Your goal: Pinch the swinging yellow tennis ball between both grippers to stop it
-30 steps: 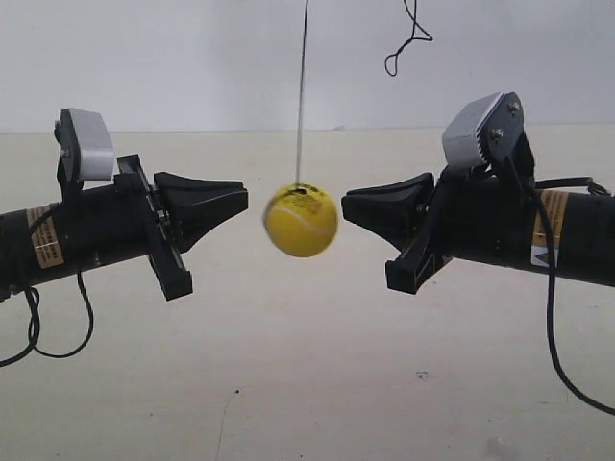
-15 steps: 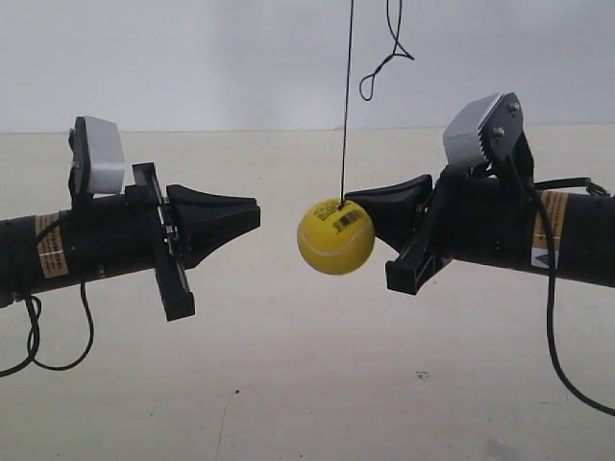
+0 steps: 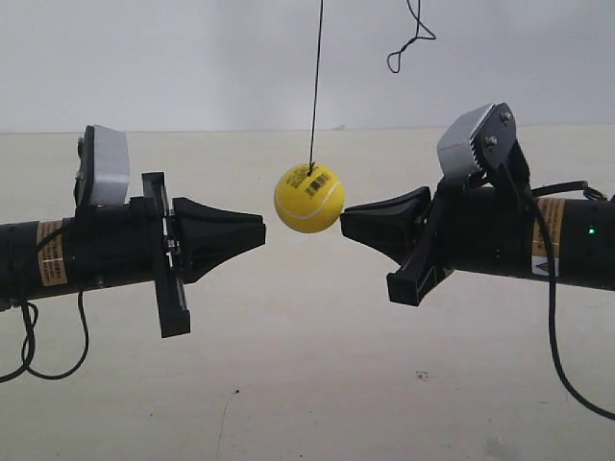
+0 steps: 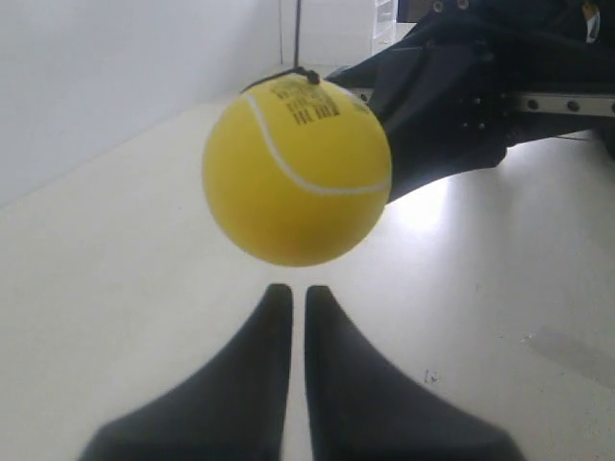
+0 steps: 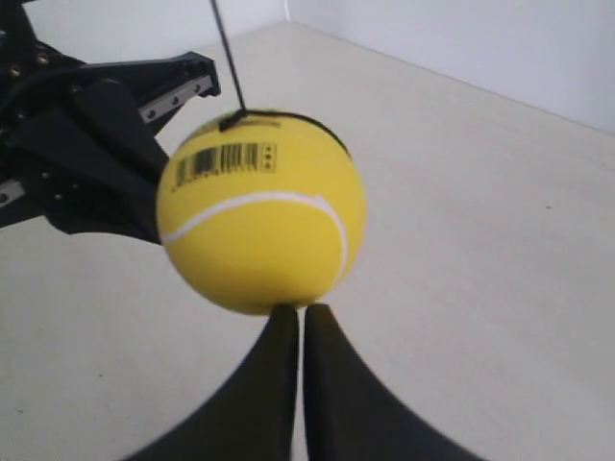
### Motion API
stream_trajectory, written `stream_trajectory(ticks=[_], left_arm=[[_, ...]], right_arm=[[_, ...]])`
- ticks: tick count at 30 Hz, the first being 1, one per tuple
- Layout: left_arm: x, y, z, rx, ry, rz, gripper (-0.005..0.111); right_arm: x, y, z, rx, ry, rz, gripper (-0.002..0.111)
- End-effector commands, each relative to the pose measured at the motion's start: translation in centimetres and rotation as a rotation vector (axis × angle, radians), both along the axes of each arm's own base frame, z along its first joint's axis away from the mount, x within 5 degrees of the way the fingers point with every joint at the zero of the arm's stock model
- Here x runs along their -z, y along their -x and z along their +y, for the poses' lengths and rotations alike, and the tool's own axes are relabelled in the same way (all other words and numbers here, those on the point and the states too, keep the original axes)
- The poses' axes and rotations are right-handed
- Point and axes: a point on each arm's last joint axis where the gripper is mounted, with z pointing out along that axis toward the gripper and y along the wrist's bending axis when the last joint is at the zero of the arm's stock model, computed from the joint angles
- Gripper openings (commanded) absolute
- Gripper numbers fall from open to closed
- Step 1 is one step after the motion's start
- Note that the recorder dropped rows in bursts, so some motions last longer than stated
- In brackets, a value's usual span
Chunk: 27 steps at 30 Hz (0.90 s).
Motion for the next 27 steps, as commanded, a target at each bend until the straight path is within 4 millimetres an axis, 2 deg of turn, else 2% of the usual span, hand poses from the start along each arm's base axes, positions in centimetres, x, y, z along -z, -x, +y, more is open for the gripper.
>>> stream_trajectory(ticks=[1, 13, 21, 27], left_arm=[[-0.1, 0.0, -0.2, 0.013, 0.011, 0.007, 0.005], [-0.2, -0.4, -0.1, -0.040, 0.035, 0.009, 0.005], [-0.7, 0.1, -2.3, 0.038, 0.043, -0.014, 0.005], [-0.8, 0.0, -2.3, 0.036, 0.045, -0.018, 0.005]], right_arm=[[-0.4, 0.2, 0.3, -0.043, -0.034, -0.015, 0.000], [-0.6, 0.1, 0.3, -0.038, -0.038, -0.052, 0.000], [-0.6, 0.1, 0.3, -0.040, -0.047, -0.047, 0.000], [-0.6, 0.1, 0.3, -0.040, -0.047, -0.047, 0.000]])
